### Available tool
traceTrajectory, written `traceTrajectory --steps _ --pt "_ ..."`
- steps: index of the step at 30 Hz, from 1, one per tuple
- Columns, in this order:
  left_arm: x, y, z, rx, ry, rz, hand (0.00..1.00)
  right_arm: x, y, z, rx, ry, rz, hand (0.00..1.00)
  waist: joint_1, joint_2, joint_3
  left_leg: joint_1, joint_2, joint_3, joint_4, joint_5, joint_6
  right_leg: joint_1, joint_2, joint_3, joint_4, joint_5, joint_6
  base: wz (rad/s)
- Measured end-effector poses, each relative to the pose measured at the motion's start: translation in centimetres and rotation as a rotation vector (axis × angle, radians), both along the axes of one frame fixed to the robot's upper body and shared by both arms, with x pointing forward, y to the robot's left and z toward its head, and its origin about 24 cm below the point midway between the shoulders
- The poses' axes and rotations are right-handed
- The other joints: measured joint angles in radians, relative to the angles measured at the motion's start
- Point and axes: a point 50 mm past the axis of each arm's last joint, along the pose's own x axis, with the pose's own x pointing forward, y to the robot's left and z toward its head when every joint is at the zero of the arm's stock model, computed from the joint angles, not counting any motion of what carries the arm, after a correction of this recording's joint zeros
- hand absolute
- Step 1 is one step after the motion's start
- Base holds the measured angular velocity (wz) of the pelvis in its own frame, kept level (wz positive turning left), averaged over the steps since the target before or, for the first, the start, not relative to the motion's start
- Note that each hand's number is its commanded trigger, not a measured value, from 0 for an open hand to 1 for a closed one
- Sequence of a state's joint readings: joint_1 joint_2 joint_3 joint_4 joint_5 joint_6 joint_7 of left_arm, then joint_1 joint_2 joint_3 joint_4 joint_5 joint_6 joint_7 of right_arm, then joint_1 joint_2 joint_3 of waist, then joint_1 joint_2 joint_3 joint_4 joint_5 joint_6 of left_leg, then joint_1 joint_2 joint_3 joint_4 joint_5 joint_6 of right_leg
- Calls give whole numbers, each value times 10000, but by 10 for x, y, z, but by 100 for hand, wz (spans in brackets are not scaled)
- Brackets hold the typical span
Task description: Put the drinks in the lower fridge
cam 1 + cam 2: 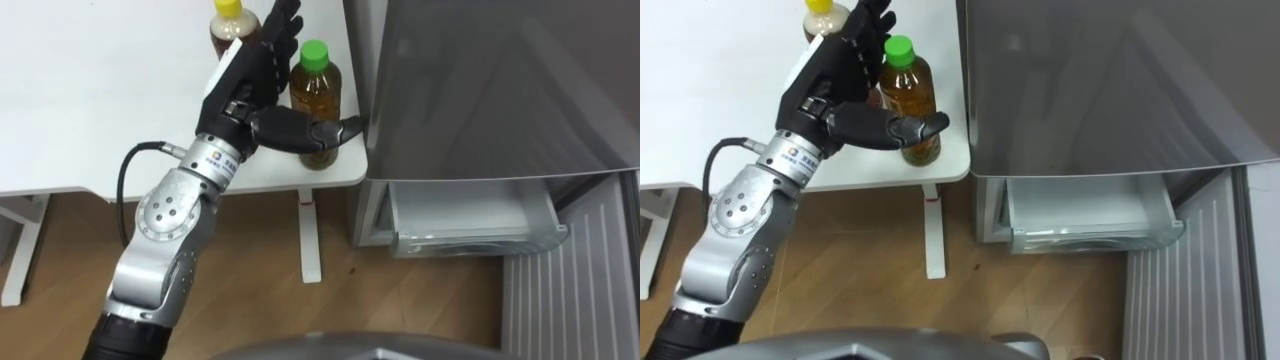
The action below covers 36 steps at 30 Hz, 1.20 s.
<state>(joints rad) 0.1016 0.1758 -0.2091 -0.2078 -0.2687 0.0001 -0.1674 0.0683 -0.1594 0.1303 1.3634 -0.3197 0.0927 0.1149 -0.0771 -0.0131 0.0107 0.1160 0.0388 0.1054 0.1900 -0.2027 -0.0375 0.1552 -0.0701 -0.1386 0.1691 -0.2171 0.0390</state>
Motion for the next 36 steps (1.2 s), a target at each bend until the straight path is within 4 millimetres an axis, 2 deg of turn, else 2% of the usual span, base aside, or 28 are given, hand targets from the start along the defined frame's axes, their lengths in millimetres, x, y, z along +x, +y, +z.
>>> traceTrajectory --steps 2,18,36 --pt "-1 1 -2 4 73 30 0 -1 0 0 40 37 -8 0 0 -7 -23 3 0 0 5 0 0 1 0 1 8 0 -1 0" --pt "-2 4 -11 122 475 201 0 3 -1 0 59 -195 -290 0 19 16 -42 -1 3 1 55 0 0 7 0 10 34 3 -3 0" --pt "-3 5 -16 153 658 257 0 3 -1 0 71 -195 -283 0 -1 38 -35 -6 3 1 52 0 0 14 0 15 31 3 -3 0"
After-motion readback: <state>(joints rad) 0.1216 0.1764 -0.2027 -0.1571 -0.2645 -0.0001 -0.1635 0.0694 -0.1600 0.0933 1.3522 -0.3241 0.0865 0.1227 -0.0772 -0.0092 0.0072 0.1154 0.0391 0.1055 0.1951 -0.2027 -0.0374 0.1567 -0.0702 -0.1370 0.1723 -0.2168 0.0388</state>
